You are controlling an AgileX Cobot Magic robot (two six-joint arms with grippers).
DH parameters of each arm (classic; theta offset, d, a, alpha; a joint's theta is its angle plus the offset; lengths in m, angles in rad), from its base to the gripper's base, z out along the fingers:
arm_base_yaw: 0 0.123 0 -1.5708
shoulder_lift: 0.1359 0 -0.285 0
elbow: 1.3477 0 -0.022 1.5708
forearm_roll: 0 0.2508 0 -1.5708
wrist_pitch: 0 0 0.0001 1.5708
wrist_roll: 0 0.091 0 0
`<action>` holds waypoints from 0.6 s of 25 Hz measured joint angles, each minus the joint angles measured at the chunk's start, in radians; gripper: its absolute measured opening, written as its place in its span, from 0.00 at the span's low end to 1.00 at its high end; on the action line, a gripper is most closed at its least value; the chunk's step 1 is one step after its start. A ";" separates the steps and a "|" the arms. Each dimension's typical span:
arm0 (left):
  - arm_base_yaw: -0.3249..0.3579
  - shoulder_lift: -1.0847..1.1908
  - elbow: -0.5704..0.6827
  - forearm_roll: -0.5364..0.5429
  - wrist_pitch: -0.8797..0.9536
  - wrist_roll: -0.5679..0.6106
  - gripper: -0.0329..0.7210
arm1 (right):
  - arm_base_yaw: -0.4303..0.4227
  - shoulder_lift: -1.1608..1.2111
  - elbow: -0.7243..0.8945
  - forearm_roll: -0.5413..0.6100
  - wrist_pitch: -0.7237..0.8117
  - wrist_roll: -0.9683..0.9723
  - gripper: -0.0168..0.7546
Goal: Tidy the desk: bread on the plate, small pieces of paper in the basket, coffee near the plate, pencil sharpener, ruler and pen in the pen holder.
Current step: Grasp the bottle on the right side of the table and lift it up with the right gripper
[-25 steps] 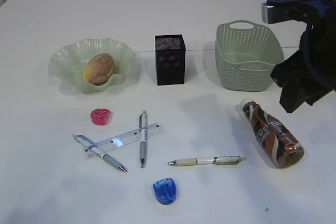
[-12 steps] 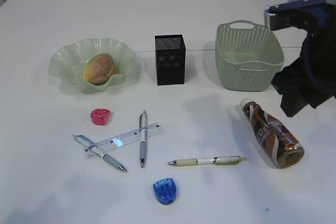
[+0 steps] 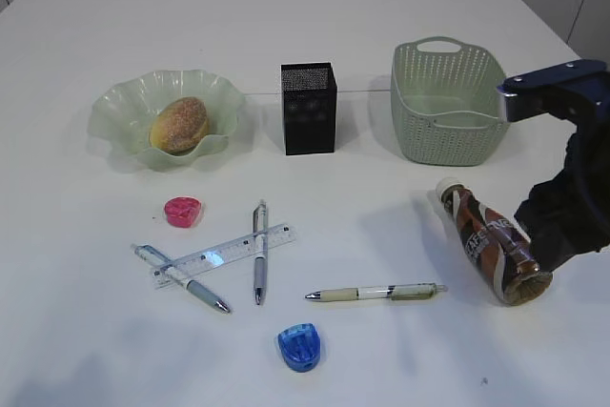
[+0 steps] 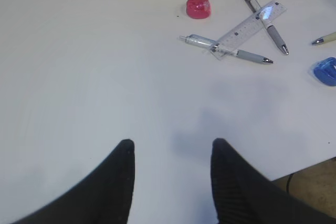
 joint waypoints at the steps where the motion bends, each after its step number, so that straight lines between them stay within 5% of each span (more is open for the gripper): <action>1: 0.000 0.000 0.000 0.000 0.000 0.000 0.48 | 0.000 -0.006 0.000 -0.014 -0.010 0.004 0.59; 15: 0.000 0.000 0.000 0.000 -0.010 0.001 0.48 | 0.000 -0.007 0.002 -0.069 -0.038 0.034 0.60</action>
